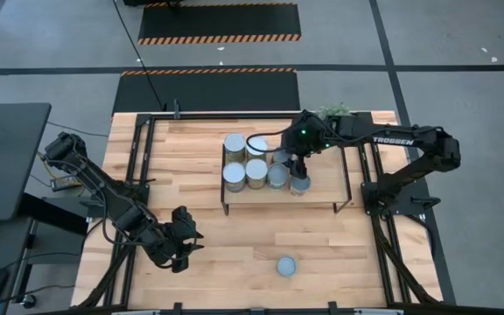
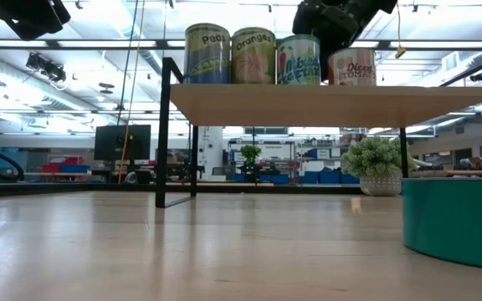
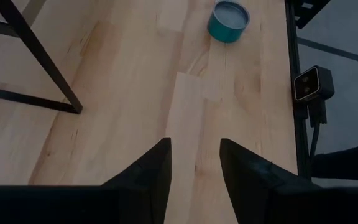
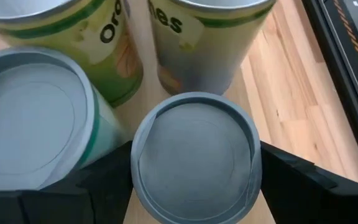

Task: Pick and place cans onto a shelf
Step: Put the canned green peas on the shelf

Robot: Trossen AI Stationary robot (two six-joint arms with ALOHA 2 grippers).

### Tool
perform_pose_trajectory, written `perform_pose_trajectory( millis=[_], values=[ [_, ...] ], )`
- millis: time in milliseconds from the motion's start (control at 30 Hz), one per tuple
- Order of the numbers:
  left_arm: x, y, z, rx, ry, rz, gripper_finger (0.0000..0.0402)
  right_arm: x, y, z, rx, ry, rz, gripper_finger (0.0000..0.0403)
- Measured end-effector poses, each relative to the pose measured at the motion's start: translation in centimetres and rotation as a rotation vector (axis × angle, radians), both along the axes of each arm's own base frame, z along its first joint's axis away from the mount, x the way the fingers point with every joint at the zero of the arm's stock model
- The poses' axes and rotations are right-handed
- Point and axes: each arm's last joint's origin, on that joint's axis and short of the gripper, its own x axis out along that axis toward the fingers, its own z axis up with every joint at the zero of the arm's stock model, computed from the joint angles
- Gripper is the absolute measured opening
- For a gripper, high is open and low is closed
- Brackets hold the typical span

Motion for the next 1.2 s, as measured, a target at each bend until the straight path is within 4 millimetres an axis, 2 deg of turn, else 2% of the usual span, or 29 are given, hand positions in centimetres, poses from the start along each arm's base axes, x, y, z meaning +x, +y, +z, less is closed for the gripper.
perform_pose_trajectory(
  millis=[300, 567, 967, 1200],
  values=[
    [0.0, 0.0, 0.0, 0.001, 0.001, 0.000, 0.0142, 0.1, 0.0, 0.0, -0.002, -0.002, 0.004, 0.0337],
    [0.0, 0.0, 0.0, 0.003, 0.004, 0.000, 0.0142, 0.1, 0.1, 0.1, 0.016, -0.006, 0.020, 0.0339],
    [-0.1, 0.1, -0.1, 0.014, 0.014, -0.001, 0.0142, -0.1, -0.4, 1.3, 0.011, -0.021, 0.003, 0.0341],
    [-0.2, 0.2, -0.2, 0.026, 0.026, -0.001, 0.0142, -0.1, -0.6, 3.1, 0.001, -0.052, -0.002, 0.0341]
  ],
)
